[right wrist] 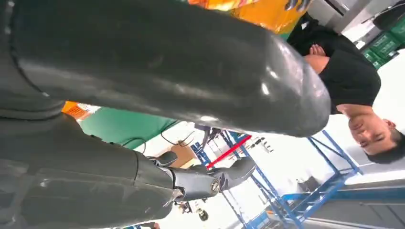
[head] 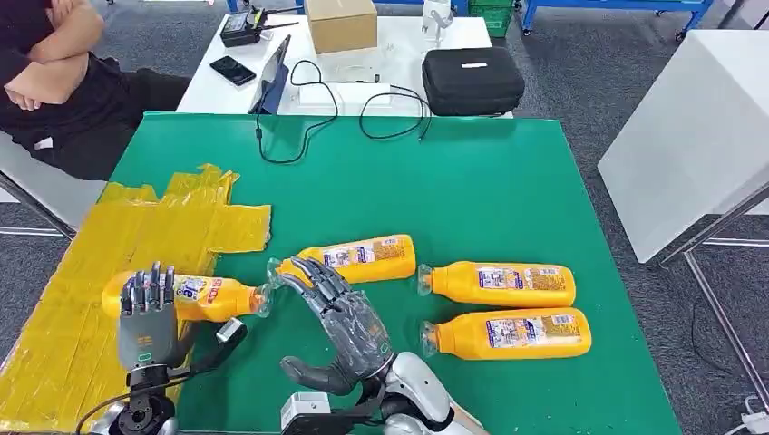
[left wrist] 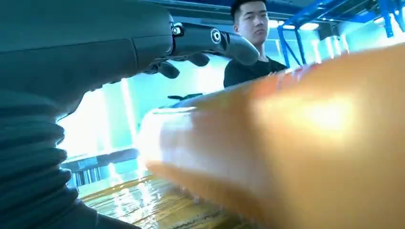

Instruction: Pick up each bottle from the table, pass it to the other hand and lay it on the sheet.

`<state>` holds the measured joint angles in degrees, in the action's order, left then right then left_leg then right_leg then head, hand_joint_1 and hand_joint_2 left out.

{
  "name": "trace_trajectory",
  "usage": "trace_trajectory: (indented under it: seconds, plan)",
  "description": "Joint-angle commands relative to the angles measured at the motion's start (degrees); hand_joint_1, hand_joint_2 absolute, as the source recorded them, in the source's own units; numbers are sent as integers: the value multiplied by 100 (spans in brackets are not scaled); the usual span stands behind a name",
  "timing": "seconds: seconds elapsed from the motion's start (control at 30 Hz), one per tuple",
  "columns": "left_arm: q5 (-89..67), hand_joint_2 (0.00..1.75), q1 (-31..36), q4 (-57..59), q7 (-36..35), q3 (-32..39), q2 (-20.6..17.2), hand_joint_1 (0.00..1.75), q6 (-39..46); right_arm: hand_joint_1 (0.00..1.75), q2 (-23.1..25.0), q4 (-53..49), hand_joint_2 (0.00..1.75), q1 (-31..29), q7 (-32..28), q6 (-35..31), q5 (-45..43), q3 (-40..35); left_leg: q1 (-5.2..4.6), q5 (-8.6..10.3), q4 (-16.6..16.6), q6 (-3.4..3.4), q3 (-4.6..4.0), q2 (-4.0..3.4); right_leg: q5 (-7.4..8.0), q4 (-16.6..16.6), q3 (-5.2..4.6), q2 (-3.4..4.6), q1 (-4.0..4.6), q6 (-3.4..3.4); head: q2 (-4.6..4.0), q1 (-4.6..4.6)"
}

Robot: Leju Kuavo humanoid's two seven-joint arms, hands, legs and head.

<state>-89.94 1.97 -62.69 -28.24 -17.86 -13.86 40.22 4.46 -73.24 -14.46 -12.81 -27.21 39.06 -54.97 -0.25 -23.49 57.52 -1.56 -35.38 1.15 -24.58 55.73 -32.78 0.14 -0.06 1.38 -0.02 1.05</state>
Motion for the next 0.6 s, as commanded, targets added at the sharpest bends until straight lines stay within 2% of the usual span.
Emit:
trace_trajectory:
  seconds: [0.03, 0.3, 0.43, 0.47, 0.5, 0.53, 0.57, 0.6]
  plan:
    - [-6, 0, 301, 431, -304, -547, -184, 0, -22, 0, -106, 321, 0, -194, -11, 31, -29, -119, 5, -8, -1, 10, 24, -8, -7, -6, 28, -2, 5, 1, 0, 0]
    - [-6, 0, 301, 431, -304, -547, -184, 0, -22, 0, -106, 321, 0, -194, -11, 31, -29, -119, 2, -2, -3, 6, 10, -2, -2, -6, 12, -4, 2, 0, 0, 2]
    - [-6, 0, 138, 17, -118, -183, -57, 0, -22, 0, -103, 327, 0, -170, -2, -22, 3, -84, 9, -17, 4, 17, 38, -12, -15, -5, 44, -5, 10, -1, 0, 0]
    - [-6, 0, -3, -312, 126, 235, 98, 0, -22, 0, -108, 318, 0, -143, 15, -69, 27, -46, 8, -15, 4, 16, 34, -8, -14, -3, 39, -7, 8, -1, 0, 2]
    - [276, 0, -296, -1049, 1898, 2111, 1029, 0, -22, 0, -145, 227, 0, -19, 52, -190, 115, 96, 9, -18, 6, 18, 40, -12, -17, -2, 45, -6, 10, -1, 0, 0]
    - [617, 0, -227, -1297, 3338, 3551, 1781, 0, -22, 0, -175, 156, 0, 59, 102, -249, 223, 182, 7, -14, 7, 11, 24, -11, -11, -3, 30, -2, 7, 2, 0, 0]
    - [603, 0, -169, -1262, 3720, 3862, 1917, 0, -22, 0, -186, 136, 0, 74, 102, -246, 226, 201, 8, -14, 13, 6, 11, -6, -10, -2, 21, -6, 8, 6, 0, 0]
    - [603, 0, -169, -1262, 3720, 3862, 1917, 0, -22, 0, -186, 136, 0, 74, 102, -246, 226, 201, 9, 1, 10, 2, -13, 13, -1, -4, -1, -21, 9, 5, 0, 0]
